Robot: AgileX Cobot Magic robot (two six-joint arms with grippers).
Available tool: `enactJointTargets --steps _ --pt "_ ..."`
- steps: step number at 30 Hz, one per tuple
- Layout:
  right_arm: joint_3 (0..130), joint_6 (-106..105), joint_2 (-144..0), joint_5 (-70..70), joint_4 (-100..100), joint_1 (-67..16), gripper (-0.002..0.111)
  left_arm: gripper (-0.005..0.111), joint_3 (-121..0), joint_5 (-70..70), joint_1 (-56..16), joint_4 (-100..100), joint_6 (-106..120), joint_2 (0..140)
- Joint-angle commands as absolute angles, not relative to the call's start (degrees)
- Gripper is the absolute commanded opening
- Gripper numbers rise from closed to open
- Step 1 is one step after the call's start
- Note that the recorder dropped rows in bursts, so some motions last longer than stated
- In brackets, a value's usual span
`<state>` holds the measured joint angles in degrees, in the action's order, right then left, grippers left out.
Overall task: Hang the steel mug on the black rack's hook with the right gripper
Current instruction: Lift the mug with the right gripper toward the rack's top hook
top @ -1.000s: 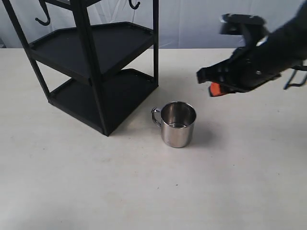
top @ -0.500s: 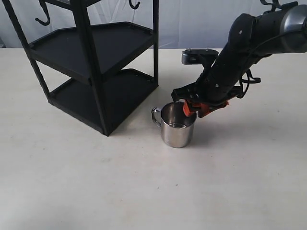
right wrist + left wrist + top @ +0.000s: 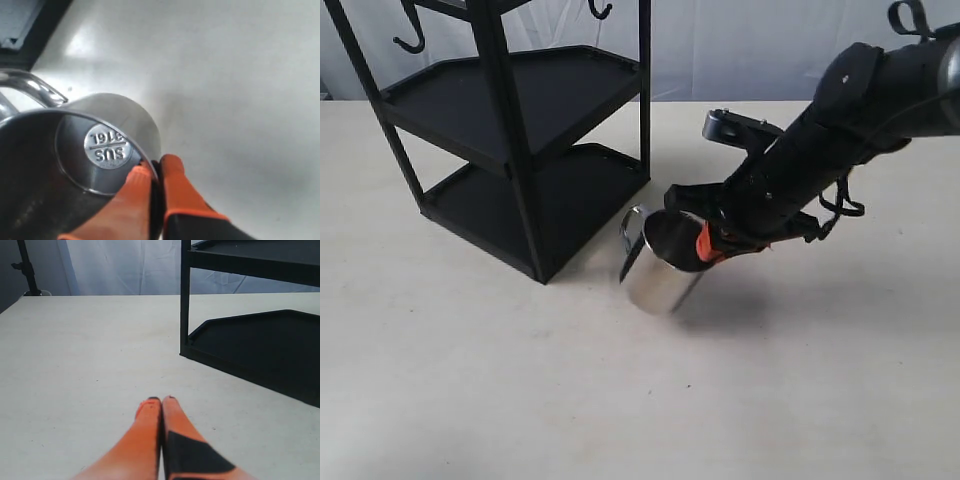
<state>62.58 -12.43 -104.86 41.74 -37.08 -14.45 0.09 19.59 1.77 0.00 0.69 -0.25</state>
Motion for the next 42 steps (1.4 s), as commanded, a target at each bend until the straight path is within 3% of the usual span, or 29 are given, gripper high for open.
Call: enactJointTargets --steps 1,6,13,29,42 --pt "51.59 -13.53 -93.77 36.10 -45.91 -19.84 0.000 0.000 0.00 18.78 1.49 0.00 0.41 0.00" --pt "44.40 -17.07 -84.60 27.51 -68.22 -31.72 0.000 0.000 0.00 18.78 1.49 0.00 0.41 0.00" --pt "47.76 -21.39 -85.11 10.59 -93.43 -47.09 0.000 0.000 0.00 18.78 1.49 0.00 0.41 0.00" --pt "72.64 -22.34 -101.71 12.91 -98.24 -48.06 0.000 0.000 0.00 18.78 1.49 0.00 0.41 0.00" --pt "75.13 -22.32 -102.55 -0.69 -99.95 -48.06 0.000 0.000 0.00 18.78 1.49 0.00 0.41 0.00"
